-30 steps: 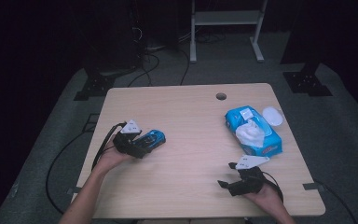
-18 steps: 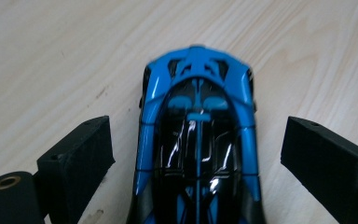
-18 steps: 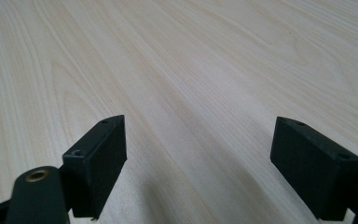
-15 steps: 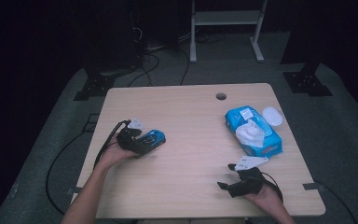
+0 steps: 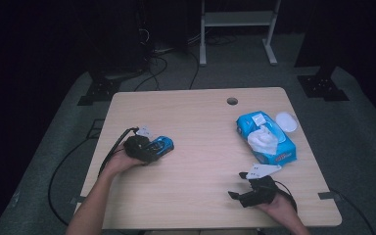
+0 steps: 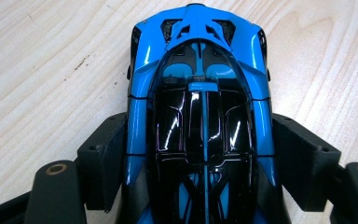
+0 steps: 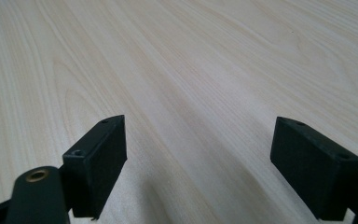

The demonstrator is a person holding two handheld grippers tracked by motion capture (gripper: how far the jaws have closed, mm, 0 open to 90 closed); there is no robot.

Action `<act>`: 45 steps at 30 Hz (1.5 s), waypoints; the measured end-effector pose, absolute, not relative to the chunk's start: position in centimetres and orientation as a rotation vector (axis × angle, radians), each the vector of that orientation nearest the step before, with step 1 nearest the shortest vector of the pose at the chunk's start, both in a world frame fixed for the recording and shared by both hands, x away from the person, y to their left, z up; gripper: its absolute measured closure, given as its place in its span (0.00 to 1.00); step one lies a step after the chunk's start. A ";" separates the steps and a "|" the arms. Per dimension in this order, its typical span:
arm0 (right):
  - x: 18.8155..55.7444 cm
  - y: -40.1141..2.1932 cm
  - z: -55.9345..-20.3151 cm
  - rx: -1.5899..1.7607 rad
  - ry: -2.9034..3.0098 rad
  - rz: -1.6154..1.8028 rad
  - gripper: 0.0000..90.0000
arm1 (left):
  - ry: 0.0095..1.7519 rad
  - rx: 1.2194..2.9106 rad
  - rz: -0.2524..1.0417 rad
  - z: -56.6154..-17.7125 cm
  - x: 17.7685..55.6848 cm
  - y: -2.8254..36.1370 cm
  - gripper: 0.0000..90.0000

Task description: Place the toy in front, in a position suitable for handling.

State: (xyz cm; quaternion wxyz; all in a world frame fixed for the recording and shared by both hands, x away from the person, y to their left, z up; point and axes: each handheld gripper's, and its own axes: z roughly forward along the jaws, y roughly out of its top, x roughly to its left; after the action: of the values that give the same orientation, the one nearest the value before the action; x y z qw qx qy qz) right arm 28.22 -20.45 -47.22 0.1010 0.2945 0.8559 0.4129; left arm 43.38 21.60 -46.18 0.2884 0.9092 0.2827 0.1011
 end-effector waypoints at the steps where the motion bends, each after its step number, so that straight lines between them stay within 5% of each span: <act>1: 28.2 -20.5 -47.2 0.870 2.529 1.220 0.20 | 0.757 2.430 0.275 -46.2 43.4 21.5 0.29; 34: 28.2 -20.4 -47.2 0.868 2.522 1.220 0.20 | 0.704 2.395 0.334 -44.7 42.5 21.6 0.31; 45: 28.3 -20.8 -47.0 0.881 2.501 1.229 0.20 | 0.553 2.350 0.338 -42.8 40.9 19.0 0.31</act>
State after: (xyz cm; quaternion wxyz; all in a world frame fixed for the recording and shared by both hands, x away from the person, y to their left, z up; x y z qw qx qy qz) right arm 28.27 -20.76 -47.01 0.1093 0.2996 0.8506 0.4181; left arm 40.89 18.99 -42.82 0.3445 0.9050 0.2128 0.1300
